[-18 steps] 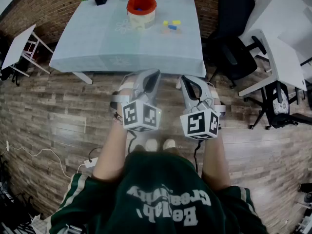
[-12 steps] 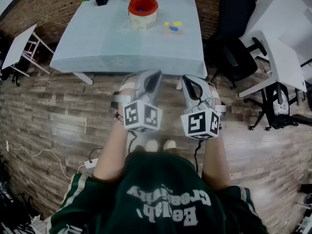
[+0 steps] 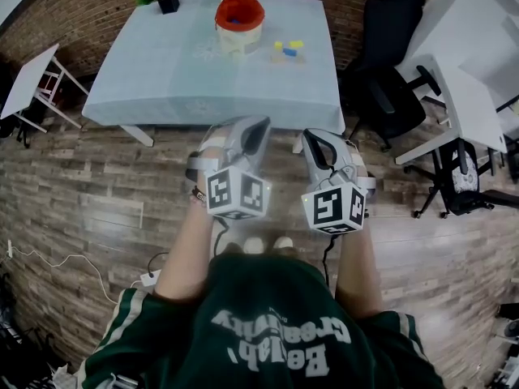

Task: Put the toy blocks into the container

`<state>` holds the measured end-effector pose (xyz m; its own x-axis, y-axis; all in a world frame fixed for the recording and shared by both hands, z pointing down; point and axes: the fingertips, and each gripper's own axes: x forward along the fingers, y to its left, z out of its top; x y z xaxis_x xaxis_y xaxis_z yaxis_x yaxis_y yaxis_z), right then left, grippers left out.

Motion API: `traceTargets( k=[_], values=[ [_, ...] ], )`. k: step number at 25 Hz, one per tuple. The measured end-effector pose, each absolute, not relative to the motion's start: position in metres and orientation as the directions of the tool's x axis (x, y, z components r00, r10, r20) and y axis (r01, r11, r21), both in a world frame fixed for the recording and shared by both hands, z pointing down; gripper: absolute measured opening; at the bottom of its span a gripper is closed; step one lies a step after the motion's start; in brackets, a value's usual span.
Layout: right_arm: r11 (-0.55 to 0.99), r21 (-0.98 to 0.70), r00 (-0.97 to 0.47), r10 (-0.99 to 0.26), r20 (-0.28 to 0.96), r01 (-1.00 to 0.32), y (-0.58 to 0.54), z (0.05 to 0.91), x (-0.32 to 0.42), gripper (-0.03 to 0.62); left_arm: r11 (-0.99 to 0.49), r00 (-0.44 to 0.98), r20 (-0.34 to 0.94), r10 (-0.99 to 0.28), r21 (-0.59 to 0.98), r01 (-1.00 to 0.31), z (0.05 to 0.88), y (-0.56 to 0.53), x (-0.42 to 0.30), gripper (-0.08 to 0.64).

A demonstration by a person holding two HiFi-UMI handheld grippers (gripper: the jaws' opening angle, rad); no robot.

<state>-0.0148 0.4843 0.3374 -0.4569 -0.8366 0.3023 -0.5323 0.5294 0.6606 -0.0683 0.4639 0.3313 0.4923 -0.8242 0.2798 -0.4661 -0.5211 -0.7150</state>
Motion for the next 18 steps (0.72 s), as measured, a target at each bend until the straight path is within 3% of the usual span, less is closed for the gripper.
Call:
traceTargets(
  k=[18],
  values=[
    [0.502, 0.663, -0.416, -0.858, 0.300, -0.556, 0.405, 0.343, -0.004, 0.006, -0.527, 0.517, 0.271, -0.812, -0.722, -0.449, 0.335, 0.386, -0.068, 0.003]
  ],
)
